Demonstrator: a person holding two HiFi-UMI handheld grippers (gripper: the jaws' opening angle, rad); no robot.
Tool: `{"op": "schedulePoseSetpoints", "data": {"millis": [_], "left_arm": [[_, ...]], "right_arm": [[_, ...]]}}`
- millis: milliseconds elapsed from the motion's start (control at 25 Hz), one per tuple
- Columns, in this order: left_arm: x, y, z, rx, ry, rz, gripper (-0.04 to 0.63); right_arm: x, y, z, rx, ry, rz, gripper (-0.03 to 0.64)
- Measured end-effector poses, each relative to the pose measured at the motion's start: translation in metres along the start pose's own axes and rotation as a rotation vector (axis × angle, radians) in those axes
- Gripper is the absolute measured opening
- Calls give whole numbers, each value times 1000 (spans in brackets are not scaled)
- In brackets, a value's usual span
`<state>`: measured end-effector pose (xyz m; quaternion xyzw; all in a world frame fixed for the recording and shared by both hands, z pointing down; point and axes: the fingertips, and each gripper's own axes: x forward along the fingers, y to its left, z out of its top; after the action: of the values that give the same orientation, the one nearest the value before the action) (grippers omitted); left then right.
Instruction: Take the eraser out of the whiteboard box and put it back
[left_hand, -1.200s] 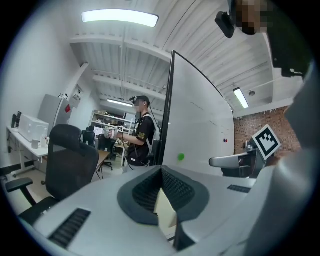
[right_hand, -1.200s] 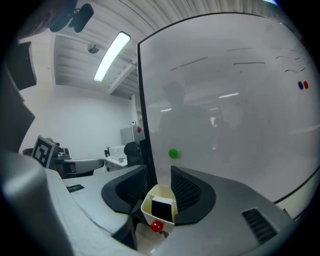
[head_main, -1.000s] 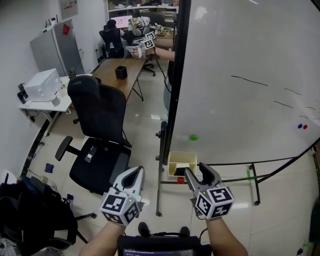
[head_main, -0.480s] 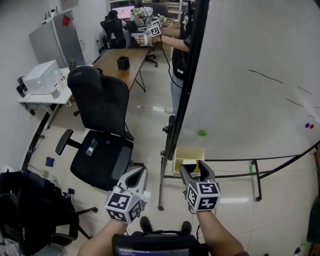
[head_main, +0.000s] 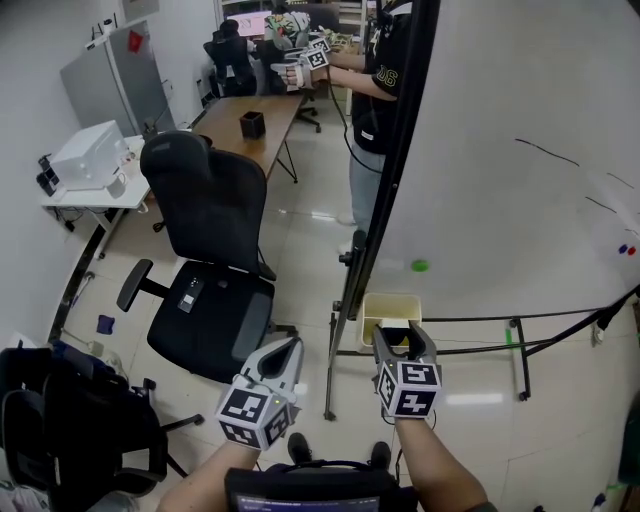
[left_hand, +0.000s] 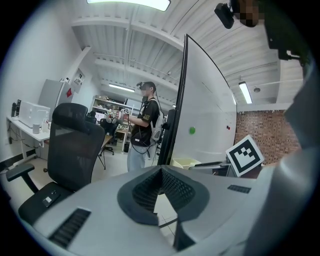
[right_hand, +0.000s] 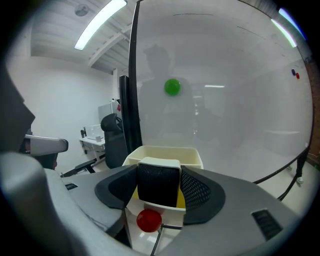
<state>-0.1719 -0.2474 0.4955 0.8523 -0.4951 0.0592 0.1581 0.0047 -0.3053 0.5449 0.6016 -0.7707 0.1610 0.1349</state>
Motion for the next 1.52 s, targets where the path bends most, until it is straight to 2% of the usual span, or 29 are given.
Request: {"op": "schedulePoseSetpoints", "data": {"millis": [200,320,560,720,1040,1160,1520], "left_arm": [[-2,4,3,6,-7,2,37],[-3,0,10,7,-23,-4,37],[-10,-16,35,2,-49,-25,37],[-21,-29,57,8,-96,-31,37],[-43,-72,105,23,-193,-60,37],[-53,-88,124,41,-224,-42,35],[-57,-135,137,93,-228,-83,34]], "right_arm": [[-1,2,0,17,13,16,287],[-8,0,9,22,-17,36,285],[-45,2,52,28,-104,86,284],[-81,-1,88,25,-178,121,284],[-163,-23,148,-4,-300,194,284],[-188,-35,161,-5,-337,208,284],[-236,-65,181,-16,-406,215,284]]}}
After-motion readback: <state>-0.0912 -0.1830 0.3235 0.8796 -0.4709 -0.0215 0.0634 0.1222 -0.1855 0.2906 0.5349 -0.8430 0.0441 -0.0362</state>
